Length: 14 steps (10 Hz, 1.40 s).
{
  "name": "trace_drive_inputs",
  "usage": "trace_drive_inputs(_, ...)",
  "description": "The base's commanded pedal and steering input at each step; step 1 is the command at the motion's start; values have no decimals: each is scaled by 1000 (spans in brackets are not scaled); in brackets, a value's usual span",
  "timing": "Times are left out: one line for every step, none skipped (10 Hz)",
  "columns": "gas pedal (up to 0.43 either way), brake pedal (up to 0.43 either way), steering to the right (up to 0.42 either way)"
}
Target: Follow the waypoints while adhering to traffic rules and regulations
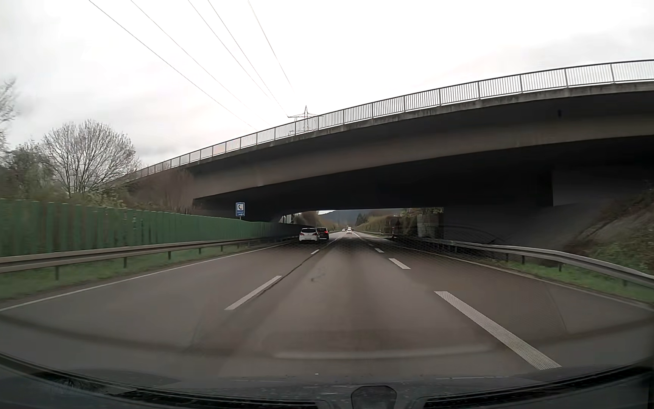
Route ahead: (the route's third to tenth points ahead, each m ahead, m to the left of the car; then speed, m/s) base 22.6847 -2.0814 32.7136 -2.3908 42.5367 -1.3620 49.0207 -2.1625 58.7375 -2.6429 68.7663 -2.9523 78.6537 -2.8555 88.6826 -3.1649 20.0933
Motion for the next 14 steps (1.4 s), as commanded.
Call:
trace_drive_inputs(260,0,6)
trace_drive_inputs(260,0,6)
trace_drive_inputs(260,0,5)
trace_drive_inputs(260,0,5)
trace_drive_inputs(260,0,6)
trace_drive_inputs(260,0,5)
trace_drive_inputs(260,0,5)
trace_drive_inputs(260,0,4)
trace_drive_inputs(260,0,4)
trace_drive_inputs(260,0,3)
trace_drive_inputs(260,0,3)
trace_drive_inputs(248,0,3)
trace_drive_inputs(248,0,4)
trace_drive_inputs(220,0,3)
